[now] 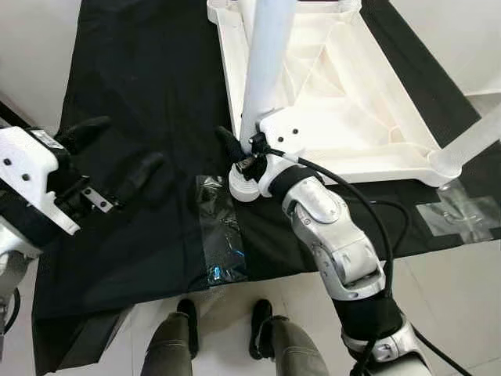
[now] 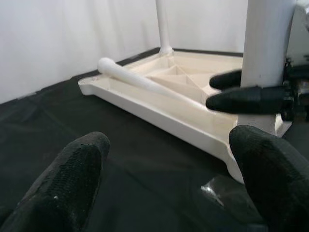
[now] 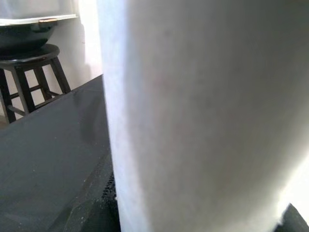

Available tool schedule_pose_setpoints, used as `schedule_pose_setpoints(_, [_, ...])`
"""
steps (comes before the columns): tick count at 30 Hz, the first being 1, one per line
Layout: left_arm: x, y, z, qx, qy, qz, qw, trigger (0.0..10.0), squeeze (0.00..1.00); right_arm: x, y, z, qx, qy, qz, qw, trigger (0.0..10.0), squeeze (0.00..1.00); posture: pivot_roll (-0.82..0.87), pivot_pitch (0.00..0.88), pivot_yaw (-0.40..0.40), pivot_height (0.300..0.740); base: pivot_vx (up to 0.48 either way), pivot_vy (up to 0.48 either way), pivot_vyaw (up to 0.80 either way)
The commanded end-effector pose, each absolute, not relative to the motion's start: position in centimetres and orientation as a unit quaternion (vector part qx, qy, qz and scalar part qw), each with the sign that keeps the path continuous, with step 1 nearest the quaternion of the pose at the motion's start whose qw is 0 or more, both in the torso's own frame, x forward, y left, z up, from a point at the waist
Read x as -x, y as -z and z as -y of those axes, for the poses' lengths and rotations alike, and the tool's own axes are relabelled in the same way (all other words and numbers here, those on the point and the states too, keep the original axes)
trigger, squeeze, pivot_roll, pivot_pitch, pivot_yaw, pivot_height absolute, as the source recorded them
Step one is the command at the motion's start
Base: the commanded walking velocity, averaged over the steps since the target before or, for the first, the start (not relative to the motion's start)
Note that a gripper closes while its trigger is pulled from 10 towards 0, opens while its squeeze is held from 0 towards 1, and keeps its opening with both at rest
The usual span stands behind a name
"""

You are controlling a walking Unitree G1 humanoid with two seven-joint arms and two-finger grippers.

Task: Building children table

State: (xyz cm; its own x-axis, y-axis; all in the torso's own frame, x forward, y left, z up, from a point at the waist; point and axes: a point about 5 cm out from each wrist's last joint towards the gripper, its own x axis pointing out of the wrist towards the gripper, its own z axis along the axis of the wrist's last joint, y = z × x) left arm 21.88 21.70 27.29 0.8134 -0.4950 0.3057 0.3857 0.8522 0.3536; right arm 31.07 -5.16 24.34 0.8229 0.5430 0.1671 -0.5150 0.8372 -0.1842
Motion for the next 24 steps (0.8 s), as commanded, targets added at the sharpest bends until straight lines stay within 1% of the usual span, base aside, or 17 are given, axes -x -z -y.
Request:
schedule_pose_setpoints(1, [-21.6,-26.8,-21.3,-0.139,0.24,0.191,0.942,10.0,0.0,-31.8,-20.2,6.1,0.098,-0.26,0.001,0.961,10.0,0.2,0.13,0.308,-0.094,0.74,0.0,0.0,0.0])
schedule_pose_setpoints(3, [-21.6,-26.7,-21.3,-0.139,0.242,0.187,0.942,10.0,0.0,-31.9,-20.3,6.1,0.094,-0.26,0.004,0.961,10.0,0.23,0.13,0.309,-0.094,0.74,0.0,0.0,0.0])
schedule_pose_setpoints(4, [-21.6,-26.7,-21.3,-0.139,0.242,0.186,0.942,10.0,0.0,-31.9,-20.4,6.1,0.092,-0.263,0.005,0.96,10.0,0.7,0.13,0.31,-0.094,0.74,0.0,0.0,0.0])
schedule_pose_setpoints(5, [-21.6,-26.7,-21.3,-0.139,0.242,0.186,0.942,10.0,0.0,-31.8,-20.4,6.1,0.087,-0.267,0.007,0.96,10.0,1.0,0.13,0.31,-0.094,0.74,0.0,0.0,0.0])
schedule_pose_setpoints(11, [-21.6,-26.6,-21.2,-0.138,0.242,0.185,0.942,10.0,0.0,-31.8,-20.6,5.9,0.072,-0.28,0.014,0.957,10.0,1.0,0.13,0.31,-0.095,0.74,0.0,0.0,0.0])
schedule_pose_setpoints(12, [-21.6,-26.6,-21.2,-0.138,0.242,0.186,0.942,10.0,0.0,-31.8,-21.6,5.8,0.056,-0.324,0.037,0.944,10.0,0.04,0.13,0.313,-0.098,0.74,0.0,0.0,0.0])
schedule_pose_setpoints(13, [-21.6,-26.6,-21.1,-0.138,0.242,0.186,0.942,10.0,0.0,-31.8,-22.7,5.8,0.047,-0.37,0.063,0.926,10.0,0.0,0.13,0.314,-0.099,0.74,0.0,0.0,0.0])
schedule_pose_setpoints(14, [-21.5,-26.5,-21.0,-0.137,0.242,0.186,0.942,10.0,0.0,-31.6,-23.8,6.0,0.043,-0.418,0.088,0.903,10.0,0.0,0.13,0.314,-0.099,0.74,0.0,0.0,0.0])
schedule_pose_setpoints(15, [-21.5,-26.5,-21.0,-0.137,0.242,0.186,0.942,10.0,0.0,-31.6,-23.8,6.0,0.043,-0.418,0.088,0.903,10.0,0.0,0.13,0.314,-0.099,0.74,0.0,0.0,0.0])
schedule_pose_setpoints(16, [-21.5,-26.5,-20.9,-0.137,0.242,0.187,0.942,10.0,0.0,-31.4,-24.7,6.3,0.048,-0.462,0.11,0.879,10.0,0.0,0.14,0.318,-0.102,0.74,0.0,0.0,0.0])
schedule_pose_setpoints(18, [-21.4,-26.5,-20.9,-0.136,0.24,0.187,0.943,10.0,0.0,-31.6,-25.6,7.2,0.084,-0.514,0.125,0.844,10.0,0.0,0.14,0.321,-0.104,0.74,0.0,0.0,0.0])
schedule_pose_setpoints(19, [-21.4,-26.5,-20.9,-0.135,0.24,0.188,0.943,10.0,0.0,-31.8,-25.7,7.5,0.097,-0.525,0.126,0.836,10.0,0.0,0.14,0.321,-0.104,0.74,0.0,0.0,0.0])
schedule_pose_setpoints(20, [-21.4,-26.5,-20.9,-0.135,0.24,0.188,0.943,10.0,0.0,-31.8,-25.7,7.5,0.097,-0.525,0.126,0.836,10.0,0.0,0.14,0.321,-0.104,0.74,0.0,0.0,0.0])
schedule_pose_setpoints(21, [-21.4,-26.5,-20.8,-0.135,0.239,0.188,0.943,10.0,0.0,-32.2,-25.8,8.0,0.119,-0.546,0.123,0.82,10.0,0.0,0.15,0.325,-0.107,0.74,0.0,0.0,0.0])
schedule_pose_setpoints(22, [-21.4,-26.5,-20.8,-0.135,0.239,0.188,0.943,10.0,0.0,-32.2,-25.8,8.0,0.119,-0.546,0.123,0.82,10.0,0.0,0.15,0.325,-0.107,0.74,0.0,0.0,0.0])
schedule_pose_setpoints(24, [-21.2,-26.2,-20.5,-0.137,0.233,0.186,0.945,10.0,0.0,-33.1,-26.6,8.9,0.148,-0.576,0.125,0.794,10.0,0.0,0.16,0.332,-0.108,0.74,0.0,0.0,0.0])
